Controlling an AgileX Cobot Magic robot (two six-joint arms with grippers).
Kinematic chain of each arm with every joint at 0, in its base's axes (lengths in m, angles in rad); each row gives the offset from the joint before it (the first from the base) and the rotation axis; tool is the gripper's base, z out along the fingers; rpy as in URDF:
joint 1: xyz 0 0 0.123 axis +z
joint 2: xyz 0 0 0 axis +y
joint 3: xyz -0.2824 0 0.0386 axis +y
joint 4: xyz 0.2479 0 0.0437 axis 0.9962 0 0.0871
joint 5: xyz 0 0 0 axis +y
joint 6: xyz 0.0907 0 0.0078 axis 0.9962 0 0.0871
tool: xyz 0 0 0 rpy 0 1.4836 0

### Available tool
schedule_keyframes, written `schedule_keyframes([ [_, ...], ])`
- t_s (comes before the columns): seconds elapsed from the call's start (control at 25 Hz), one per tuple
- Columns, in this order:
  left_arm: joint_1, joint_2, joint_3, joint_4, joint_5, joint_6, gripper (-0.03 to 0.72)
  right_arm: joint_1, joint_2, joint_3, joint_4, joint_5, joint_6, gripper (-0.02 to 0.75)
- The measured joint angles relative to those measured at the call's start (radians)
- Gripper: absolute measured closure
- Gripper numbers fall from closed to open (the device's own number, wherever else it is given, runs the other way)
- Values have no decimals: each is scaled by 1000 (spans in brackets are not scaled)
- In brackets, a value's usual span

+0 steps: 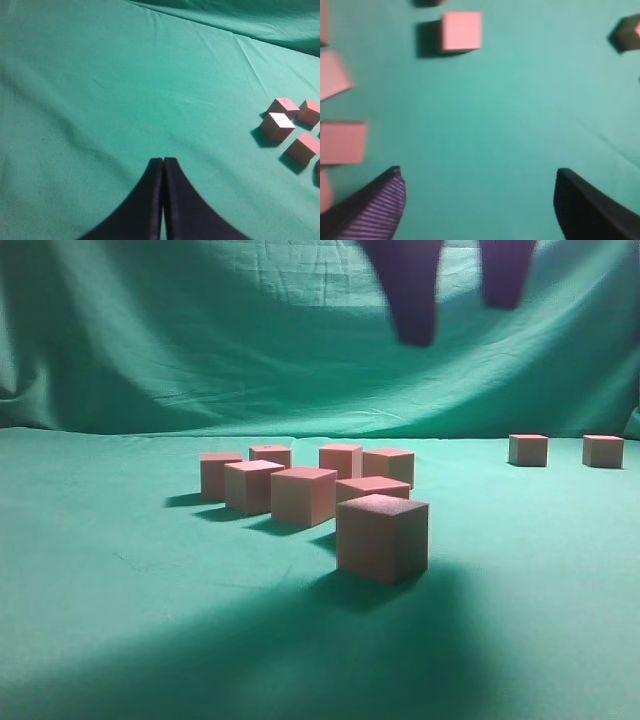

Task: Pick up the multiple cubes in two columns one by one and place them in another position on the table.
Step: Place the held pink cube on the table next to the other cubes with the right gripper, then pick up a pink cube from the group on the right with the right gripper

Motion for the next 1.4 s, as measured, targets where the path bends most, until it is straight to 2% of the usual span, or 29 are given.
schedule_keyframes([
  [0.28,0,0,0,0,0,0,688,-290,-11,-50,91,-23,-4,184],
  [0.44,0,0,0,0,0,0,688,-453,33,-120,247,-69,-57,184],
  [0.56,0,0,0,0,0,0,688,-544,112,-204,367,-75,-126,184],
  [0.68,0,0,0,0,0,0,688,-581,204,-302,411,-77,-175,184],
  [0.84,0,0,0,0,0,0,688,-585,332,-439,422,-80,-212,184],
  [1.04,0,0,0,0,0,0,688,-585,471,-571,386,-98,-215,184],
  [1.4,0,0,0,0,0,0,688,-589,585,-615,304,-172,-146,184],
])
